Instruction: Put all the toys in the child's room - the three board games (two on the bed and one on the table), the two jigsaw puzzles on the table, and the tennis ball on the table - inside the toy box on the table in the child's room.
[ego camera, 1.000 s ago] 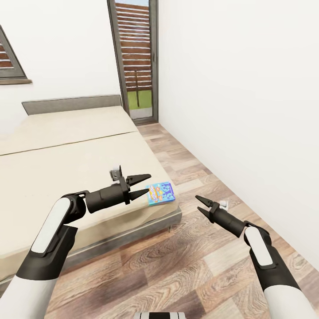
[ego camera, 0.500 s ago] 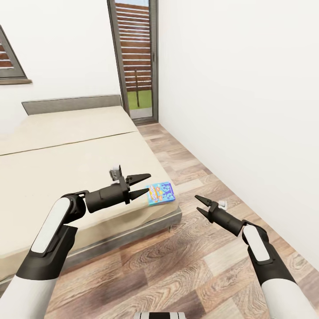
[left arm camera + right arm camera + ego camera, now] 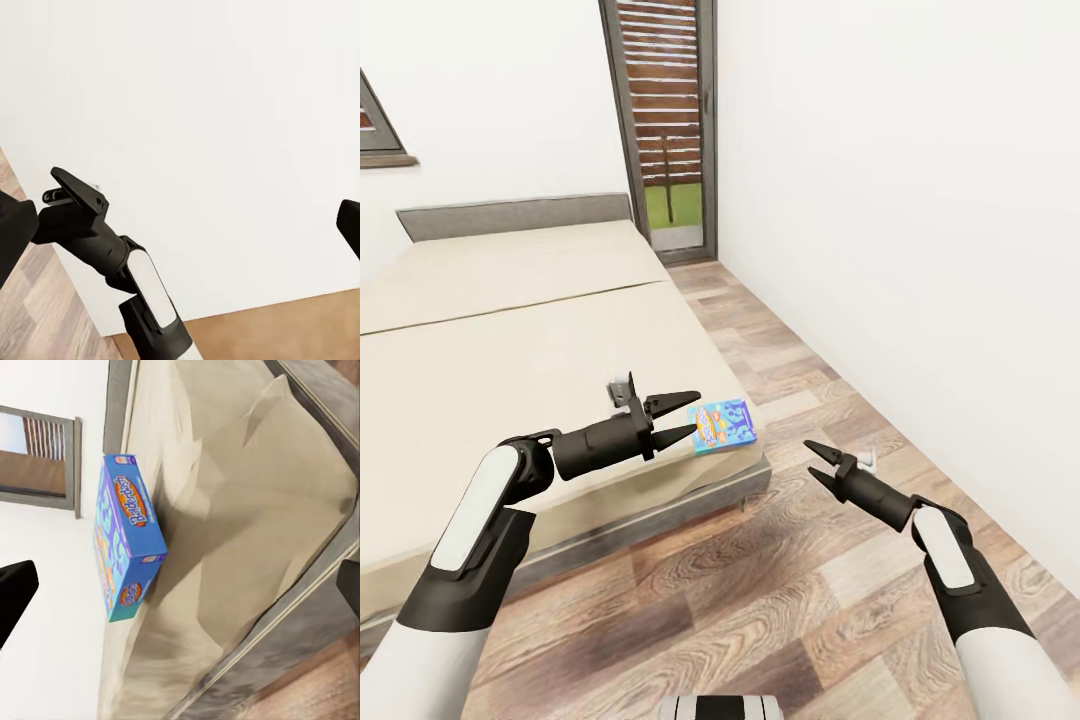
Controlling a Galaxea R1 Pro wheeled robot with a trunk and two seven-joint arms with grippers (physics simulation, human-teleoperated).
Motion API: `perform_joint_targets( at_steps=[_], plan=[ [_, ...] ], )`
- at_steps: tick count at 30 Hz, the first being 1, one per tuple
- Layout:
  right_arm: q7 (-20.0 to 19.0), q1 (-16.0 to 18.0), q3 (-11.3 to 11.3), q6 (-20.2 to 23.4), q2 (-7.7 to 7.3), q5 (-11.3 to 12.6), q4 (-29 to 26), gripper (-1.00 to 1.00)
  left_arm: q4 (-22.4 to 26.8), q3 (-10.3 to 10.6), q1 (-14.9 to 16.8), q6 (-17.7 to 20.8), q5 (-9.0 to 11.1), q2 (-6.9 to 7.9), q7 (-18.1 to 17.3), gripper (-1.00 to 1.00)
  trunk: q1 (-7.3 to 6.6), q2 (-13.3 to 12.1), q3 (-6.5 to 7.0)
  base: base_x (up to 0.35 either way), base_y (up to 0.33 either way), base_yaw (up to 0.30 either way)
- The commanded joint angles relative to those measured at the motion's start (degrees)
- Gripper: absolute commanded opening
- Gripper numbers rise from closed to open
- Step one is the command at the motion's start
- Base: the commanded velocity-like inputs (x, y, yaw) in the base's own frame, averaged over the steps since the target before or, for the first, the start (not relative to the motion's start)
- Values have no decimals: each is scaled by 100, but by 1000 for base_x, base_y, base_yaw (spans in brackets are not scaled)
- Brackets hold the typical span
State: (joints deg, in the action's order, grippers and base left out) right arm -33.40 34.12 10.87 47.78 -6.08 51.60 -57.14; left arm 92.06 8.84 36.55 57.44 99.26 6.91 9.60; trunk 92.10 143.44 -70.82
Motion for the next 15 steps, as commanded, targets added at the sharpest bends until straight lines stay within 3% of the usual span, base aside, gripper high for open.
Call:
perform_joint_targets(
  at_steps=[1,15],
  plan=[
    [-13,4,11,38,-6,2,-5,100,2,4,5,3,62,-2,68,100,-1,2,-4,0,0,0],
    [-9,6,11,54,-29,5,-22,100,2,13,20,3,62,-24,120,100,-1,2,-4,0,0,6]
  ],
)
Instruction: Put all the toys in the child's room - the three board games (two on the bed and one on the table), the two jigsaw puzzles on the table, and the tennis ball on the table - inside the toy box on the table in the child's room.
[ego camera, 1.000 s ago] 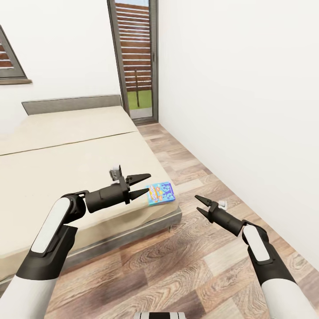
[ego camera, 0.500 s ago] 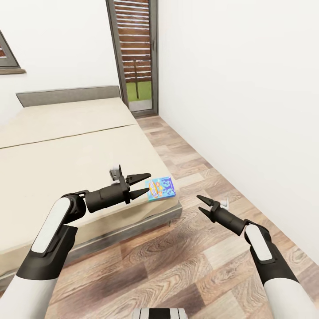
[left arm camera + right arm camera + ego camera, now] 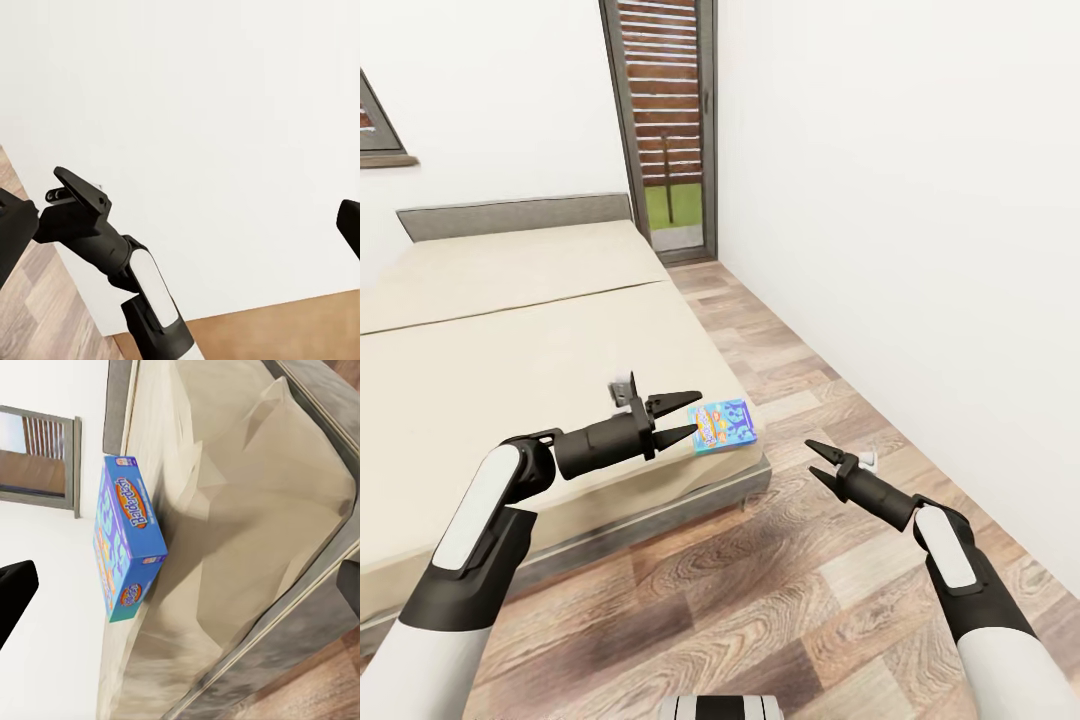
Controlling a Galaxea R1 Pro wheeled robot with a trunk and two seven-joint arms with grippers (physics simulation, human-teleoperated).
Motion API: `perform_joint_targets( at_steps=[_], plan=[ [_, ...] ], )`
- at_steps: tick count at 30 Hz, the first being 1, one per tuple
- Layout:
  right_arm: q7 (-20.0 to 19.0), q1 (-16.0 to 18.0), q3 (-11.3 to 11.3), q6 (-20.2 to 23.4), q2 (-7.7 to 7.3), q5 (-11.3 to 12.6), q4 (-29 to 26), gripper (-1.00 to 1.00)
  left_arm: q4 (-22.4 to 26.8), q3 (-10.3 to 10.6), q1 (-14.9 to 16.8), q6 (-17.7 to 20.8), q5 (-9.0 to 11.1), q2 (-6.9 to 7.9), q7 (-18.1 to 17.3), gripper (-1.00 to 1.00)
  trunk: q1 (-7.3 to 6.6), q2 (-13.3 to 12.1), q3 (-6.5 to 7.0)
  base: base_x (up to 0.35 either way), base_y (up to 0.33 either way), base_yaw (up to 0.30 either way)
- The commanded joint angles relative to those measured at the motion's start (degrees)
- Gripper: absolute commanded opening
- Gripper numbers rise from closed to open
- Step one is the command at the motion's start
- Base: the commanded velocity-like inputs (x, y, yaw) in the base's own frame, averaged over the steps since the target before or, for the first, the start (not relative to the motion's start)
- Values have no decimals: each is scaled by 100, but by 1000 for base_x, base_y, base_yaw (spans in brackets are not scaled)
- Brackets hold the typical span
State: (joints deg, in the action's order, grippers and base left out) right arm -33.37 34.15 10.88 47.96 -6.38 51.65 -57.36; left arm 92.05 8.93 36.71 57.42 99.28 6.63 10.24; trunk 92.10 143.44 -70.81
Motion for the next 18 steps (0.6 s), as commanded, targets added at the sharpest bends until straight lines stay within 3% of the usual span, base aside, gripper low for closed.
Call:
perform_joint_targets(
  at_steps=[1,8,18],
  plan=[
    [-13,3,11,38,0,1,0,100,2,6,7,4,60,2,58,100,-1,2,-4,0,0,70],
    [-7,5,11,46,-2,2,-2,100,2,7,15,5,62,-2,63,100,-1,2,4,0,0,153],
    [-4,5,11,58,-18,4,-7,100,1,9,19,6,59,-1,67,100,-1,2,9,0,0,245]
  ],
)
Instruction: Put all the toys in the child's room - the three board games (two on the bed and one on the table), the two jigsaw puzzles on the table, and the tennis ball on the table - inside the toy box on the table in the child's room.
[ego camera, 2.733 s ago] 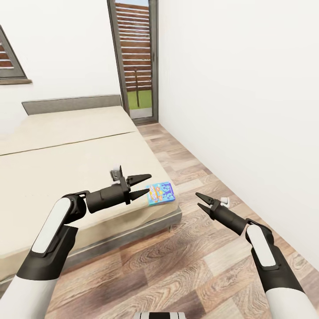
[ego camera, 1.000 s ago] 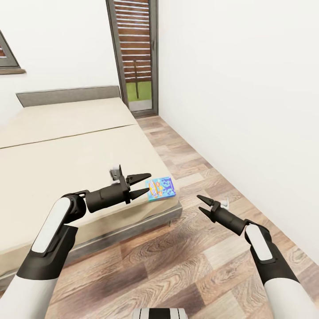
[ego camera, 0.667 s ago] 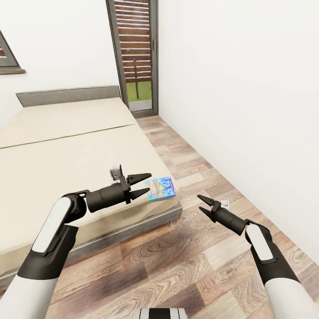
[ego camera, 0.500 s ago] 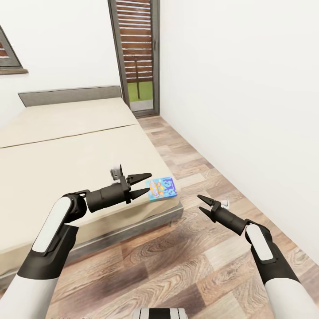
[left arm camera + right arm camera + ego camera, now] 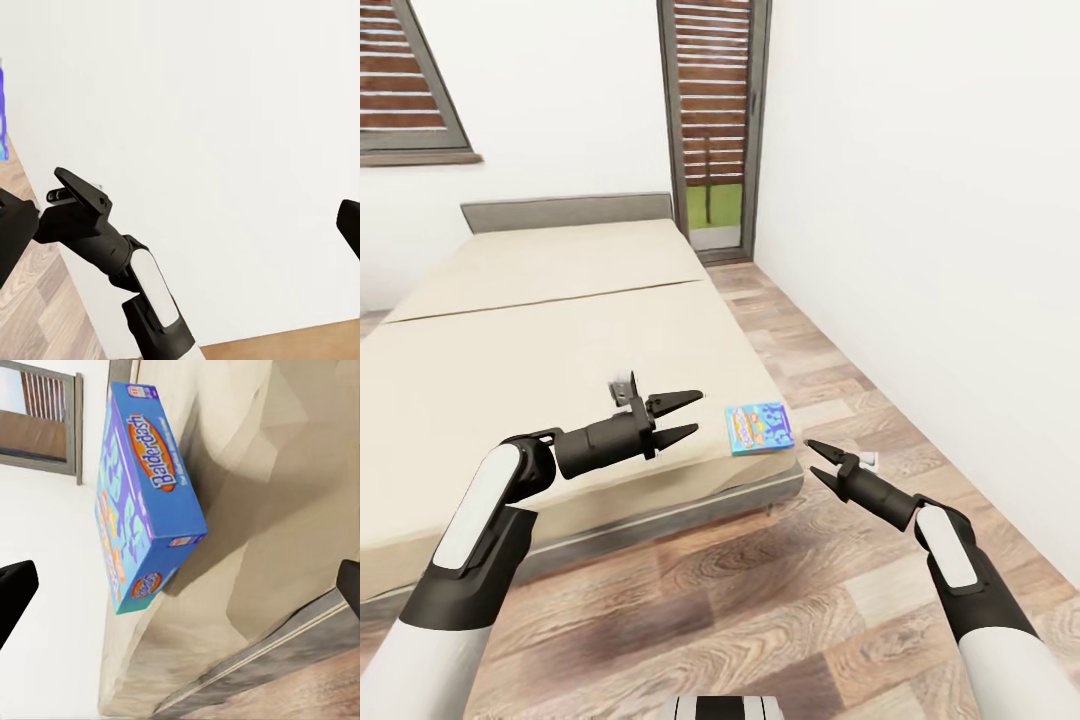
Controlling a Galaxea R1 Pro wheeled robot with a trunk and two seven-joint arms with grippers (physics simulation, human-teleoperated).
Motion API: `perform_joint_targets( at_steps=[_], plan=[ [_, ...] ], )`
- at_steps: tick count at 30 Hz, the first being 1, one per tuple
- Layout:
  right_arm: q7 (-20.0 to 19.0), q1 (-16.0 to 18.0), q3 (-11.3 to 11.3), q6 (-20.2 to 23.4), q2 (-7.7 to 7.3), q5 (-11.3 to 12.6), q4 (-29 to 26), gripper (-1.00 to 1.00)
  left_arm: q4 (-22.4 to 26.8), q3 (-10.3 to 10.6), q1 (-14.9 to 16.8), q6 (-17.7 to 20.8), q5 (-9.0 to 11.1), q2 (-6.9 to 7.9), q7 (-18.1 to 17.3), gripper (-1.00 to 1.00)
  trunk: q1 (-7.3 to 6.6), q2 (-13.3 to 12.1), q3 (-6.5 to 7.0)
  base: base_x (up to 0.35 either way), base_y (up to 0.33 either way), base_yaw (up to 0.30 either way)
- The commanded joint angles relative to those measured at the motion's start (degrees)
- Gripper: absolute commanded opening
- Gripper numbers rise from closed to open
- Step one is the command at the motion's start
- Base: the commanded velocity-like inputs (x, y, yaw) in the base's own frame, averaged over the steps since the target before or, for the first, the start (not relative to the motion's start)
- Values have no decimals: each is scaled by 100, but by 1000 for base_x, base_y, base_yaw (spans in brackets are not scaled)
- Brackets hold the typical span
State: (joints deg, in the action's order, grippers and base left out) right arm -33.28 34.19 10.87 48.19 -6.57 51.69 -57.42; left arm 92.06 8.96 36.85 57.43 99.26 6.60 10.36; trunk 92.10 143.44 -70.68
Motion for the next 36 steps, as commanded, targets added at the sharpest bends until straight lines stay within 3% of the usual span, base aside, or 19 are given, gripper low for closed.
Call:
perform_joint_targets(
  at_steps=[1,12,36],
  plan=[
    [-13,2,12,37,-19,4,-2,100,2,6,5,4,60,1,57,100,-1,2,-4,0,0,252],
    [-23,7,12,41,-157,27,-12,100,4,8,6,5,60,0,57,100,-1,2,-3,0,0,135],
    [-36,9,27,9,-380,38,-96,100,0,29,12,-2,59,-1,63,100,-1,2,-3,0,0,15]
  ],
)
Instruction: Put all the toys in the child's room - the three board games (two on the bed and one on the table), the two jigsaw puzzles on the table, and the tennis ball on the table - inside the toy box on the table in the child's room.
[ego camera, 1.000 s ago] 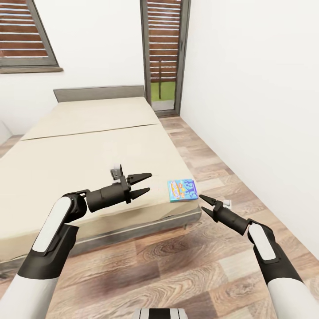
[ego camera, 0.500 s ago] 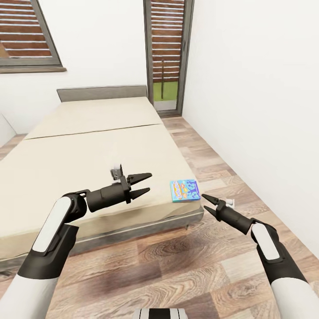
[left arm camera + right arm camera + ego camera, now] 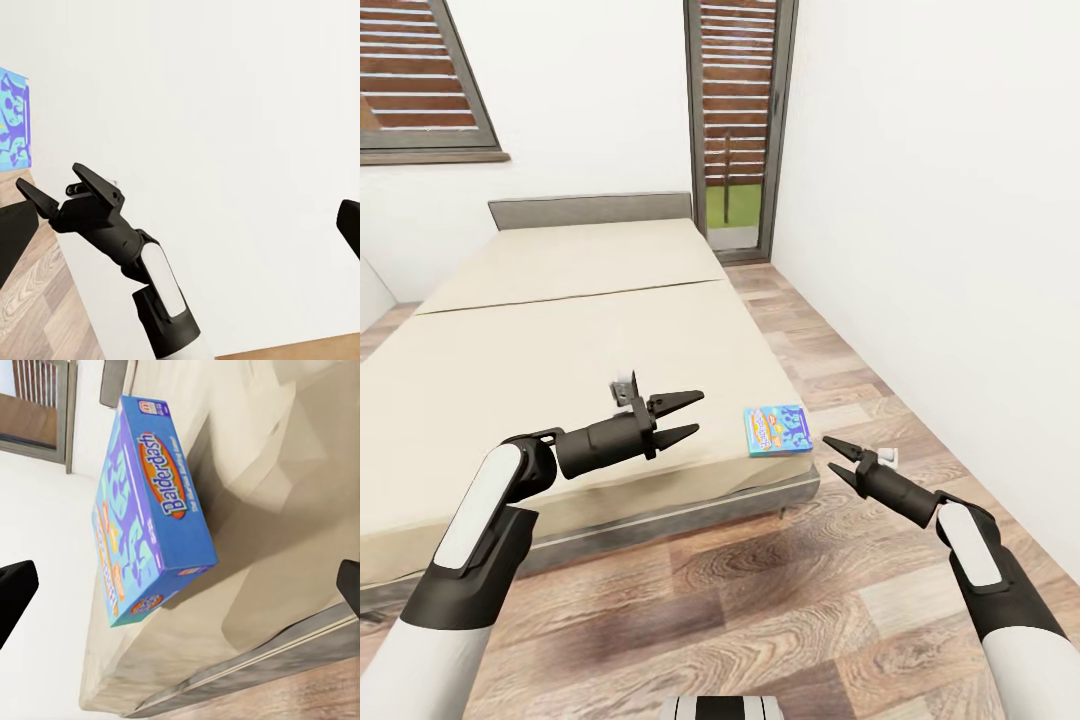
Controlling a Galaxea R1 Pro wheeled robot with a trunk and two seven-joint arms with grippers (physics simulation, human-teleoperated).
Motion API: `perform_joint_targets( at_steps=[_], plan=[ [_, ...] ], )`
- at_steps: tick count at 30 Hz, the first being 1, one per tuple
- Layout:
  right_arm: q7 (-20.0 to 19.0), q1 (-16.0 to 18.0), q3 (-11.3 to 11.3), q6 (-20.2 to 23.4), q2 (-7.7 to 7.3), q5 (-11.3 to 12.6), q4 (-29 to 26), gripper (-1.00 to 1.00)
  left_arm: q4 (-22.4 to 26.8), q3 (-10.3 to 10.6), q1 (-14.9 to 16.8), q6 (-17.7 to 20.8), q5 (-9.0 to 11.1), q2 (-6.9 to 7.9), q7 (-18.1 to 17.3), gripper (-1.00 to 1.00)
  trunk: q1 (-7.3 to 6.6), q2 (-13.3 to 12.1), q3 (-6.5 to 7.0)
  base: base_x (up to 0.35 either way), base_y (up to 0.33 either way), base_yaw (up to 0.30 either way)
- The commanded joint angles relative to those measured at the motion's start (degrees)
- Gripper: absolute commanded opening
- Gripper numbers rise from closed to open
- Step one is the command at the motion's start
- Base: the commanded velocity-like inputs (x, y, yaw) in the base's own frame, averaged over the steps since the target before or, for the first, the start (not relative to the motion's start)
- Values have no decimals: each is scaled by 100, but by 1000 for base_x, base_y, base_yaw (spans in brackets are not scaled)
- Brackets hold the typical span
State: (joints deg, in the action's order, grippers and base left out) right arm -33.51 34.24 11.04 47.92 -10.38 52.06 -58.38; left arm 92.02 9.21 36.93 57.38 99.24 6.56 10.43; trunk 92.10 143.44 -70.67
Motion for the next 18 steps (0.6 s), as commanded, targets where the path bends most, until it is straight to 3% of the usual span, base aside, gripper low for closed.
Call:
perform_joint_targets(
  at_steps=[1,18],
  plan=[
    [-13,4,11,33,-8,2,-1,100,3,7,4,3,60,3,56,100,-1,2,-4,0,0,2],
    [-11,4,11,19,-21,13,-6,100,4,18,7,4,60,3,56,100,-1,2,-4,0,0,12]
  ],
)
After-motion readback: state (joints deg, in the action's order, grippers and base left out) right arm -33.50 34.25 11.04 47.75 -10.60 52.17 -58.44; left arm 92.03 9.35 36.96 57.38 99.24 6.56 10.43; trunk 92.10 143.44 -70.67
